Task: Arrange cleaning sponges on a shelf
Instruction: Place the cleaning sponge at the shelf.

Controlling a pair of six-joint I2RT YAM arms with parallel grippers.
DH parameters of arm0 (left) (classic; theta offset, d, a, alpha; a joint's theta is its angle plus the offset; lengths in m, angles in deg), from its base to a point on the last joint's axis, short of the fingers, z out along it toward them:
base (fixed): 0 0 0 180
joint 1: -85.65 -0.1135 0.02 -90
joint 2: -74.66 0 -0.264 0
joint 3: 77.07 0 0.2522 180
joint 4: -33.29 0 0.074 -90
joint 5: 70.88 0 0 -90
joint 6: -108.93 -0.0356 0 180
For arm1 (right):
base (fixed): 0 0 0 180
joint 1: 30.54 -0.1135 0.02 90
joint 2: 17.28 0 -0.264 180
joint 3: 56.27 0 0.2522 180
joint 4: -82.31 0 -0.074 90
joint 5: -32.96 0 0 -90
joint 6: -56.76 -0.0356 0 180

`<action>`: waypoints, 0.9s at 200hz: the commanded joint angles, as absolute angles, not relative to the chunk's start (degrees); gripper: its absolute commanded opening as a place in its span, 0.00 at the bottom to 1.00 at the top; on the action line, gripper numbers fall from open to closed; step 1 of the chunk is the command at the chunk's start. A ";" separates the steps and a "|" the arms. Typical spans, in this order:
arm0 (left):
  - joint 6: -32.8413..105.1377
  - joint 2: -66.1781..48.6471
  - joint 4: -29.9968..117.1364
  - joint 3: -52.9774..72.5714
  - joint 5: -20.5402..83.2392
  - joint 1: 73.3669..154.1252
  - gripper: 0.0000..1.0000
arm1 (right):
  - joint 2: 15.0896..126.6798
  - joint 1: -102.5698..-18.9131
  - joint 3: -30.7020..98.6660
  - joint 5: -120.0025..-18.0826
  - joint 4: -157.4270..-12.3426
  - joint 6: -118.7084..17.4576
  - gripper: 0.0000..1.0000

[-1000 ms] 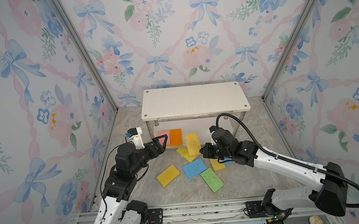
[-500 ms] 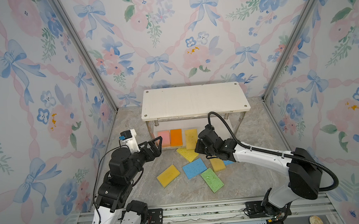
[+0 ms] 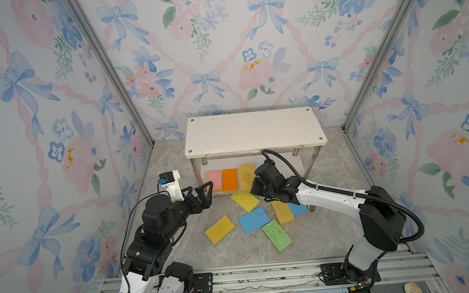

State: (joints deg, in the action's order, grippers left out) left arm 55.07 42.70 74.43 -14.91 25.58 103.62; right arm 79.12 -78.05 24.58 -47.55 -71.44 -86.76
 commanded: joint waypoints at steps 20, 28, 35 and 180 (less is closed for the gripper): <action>53.44 42.16 74.91 -15.14 26.24 103.82 0.98 | 81.22 -76.27 26.40 -49.12 -73.39 -85.59 0.00; 53.34 42.05 74.92 -15.14 26.24 103.81 0.98 | 81.43 -76.05 26.40 -49.51 -74.00 -85.49 0.00; 53.31 41.93 74.88 -15.10 26.25 103.80 0.98 | 81.72 -75.85 26.49 -49.78 -74.40 -85.45 0.00; 51.92 41.00 74.83 -14.35 25.87 103.86 0.98 | 84.06 -74.14 27.10 -52.73 -74.64 -85.07 0.13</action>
State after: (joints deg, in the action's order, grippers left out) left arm 53.39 41.08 74.45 -14.91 25.56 103.62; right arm 84.10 -75.40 27.23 -52.25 -74.59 -85.25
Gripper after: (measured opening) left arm 0.980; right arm 0.068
